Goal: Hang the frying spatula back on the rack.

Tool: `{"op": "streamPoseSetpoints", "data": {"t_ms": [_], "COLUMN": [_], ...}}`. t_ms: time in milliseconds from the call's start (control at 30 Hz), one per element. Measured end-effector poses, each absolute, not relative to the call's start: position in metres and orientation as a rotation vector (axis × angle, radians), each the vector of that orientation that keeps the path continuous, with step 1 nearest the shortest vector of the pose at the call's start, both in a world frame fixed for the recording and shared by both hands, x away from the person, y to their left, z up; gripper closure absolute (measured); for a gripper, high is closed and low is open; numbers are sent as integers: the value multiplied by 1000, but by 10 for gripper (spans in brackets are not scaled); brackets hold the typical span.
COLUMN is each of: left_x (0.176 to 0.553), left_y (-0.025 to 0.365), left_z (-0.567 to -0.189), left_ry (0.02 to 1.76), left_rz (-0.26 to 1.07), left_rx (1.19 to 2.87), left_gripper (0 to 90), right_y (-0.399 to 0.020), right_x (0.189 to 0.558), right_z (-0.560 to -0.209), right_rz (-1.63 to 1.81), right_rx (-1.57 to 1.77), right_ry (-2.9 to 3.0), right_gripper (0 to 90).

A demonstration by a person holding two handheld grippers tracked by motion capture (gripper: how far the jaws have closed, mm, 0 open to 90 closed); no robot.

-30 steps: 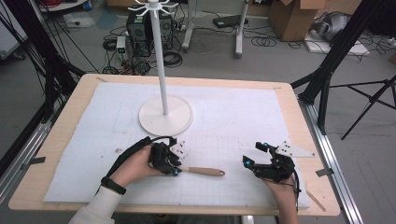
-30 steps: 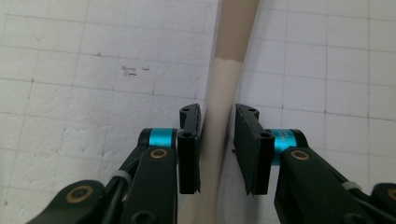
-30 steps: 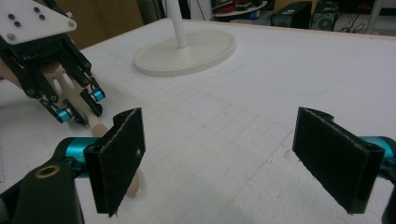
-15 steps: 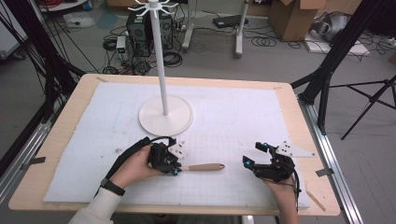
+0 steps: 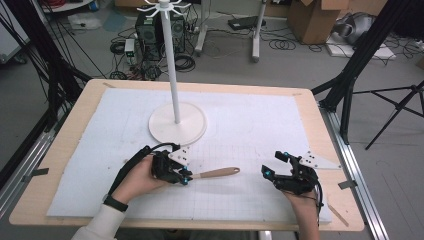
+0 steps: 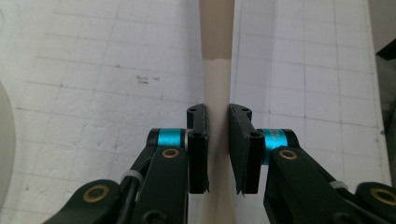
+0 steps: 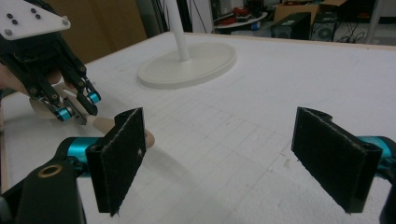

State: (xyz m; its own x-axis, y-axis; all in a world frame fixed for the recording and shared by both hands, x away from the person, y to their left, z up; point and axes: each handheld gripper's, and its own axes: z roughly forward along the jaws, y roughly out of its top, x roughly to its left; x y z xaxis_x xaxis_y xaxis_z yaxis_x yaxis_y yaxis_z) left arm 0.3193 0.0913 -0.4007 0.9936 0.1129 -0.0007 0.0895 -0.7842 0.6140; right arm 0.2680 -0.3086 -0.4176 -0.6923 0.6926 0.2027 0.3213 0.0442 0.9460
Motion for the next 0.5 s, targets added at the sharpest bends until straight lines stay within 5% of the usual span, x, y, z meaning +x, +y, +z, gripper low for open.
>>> {"op": "streamPoseSetpoints", "data": {"t_ms": [500], "left_x": [307], "left_y": [121], "left_z": [-370], "left_ry": [165], "left_rz": [158], "left_rx": [2275], "left_gripper": [779], "right_y": [-289], "right_x": [258], "right_z": [-400], "right_rz": [1821], "right_rx": [948], "right_ry": [1980], "right_gripper": [178]}}
